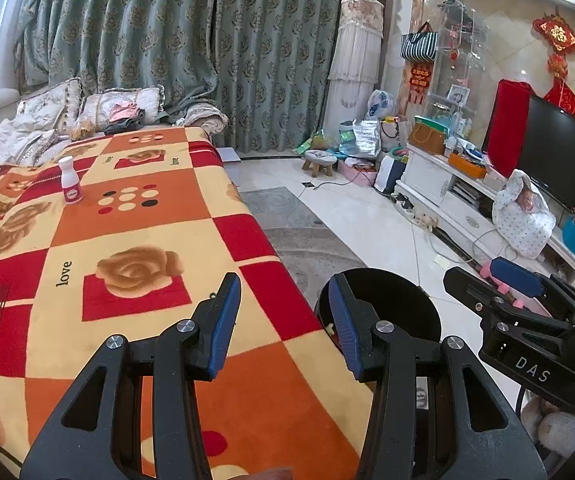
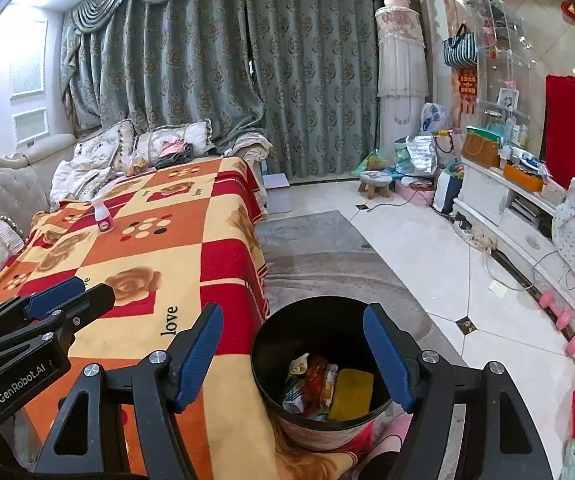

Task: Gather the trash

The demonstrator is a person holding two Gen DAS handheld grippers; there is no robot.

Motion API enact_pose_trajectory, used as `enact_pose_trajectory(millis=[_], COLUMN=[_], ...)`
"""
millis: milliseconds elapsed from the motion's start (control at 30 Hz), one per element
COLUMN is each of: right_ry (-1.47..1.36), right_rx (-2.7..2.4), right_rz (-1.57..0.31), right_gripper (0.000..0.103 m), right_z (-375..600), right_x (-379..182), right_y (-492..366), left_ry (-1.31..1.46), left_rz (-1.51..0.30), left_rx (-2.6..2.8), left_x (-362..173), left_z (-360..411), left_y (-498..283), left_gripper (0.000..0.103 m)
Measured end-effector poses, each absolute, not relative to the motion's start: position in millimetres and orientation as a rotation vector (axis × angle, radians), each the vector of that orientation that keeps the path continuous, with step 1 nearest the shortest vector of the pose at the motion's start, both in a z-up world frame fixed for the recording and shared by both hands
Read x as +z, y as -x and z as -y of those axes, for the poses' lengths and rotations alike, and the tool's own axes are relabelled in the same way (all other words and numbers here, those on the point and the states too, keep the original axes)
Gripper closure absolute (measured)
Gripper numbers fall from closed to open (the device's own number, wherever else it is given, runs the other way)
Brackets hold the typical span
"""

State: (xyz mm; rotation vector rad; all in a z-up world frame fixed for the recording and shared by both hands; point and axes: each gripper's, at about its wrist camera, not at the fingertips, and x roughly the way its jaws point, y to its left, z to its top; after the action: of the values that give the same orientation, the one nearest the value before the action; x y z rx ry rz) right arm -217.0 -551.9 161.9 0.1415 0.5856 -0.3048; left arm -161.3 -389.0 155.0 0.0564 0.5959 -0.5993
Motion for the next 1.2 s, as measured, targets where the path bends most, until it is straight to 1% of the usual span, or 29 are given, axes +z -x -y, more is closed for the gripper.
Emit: enact_pose_trajectory(millis=[967, 1200], right_ry=[-0.138, -0.141], right_rx=[-0.322, -0.327], right_rz=[-0.587, -0.585], right_gripper=[0.032, 0.03], right_z=[551.7, 551.5], right_x=[164.2, 164.4], right_y=[217.6, 218.8], left_ry=[-0.067, -0.073], left_rz=[-0.589, -0.582], left_rx=[-0.58, -0.571], left_x=[153.4, 154.3], left_z=[386.7, 383.6], left_y=[157.5, 153.3], left_gripper=[0.059, 0.059])
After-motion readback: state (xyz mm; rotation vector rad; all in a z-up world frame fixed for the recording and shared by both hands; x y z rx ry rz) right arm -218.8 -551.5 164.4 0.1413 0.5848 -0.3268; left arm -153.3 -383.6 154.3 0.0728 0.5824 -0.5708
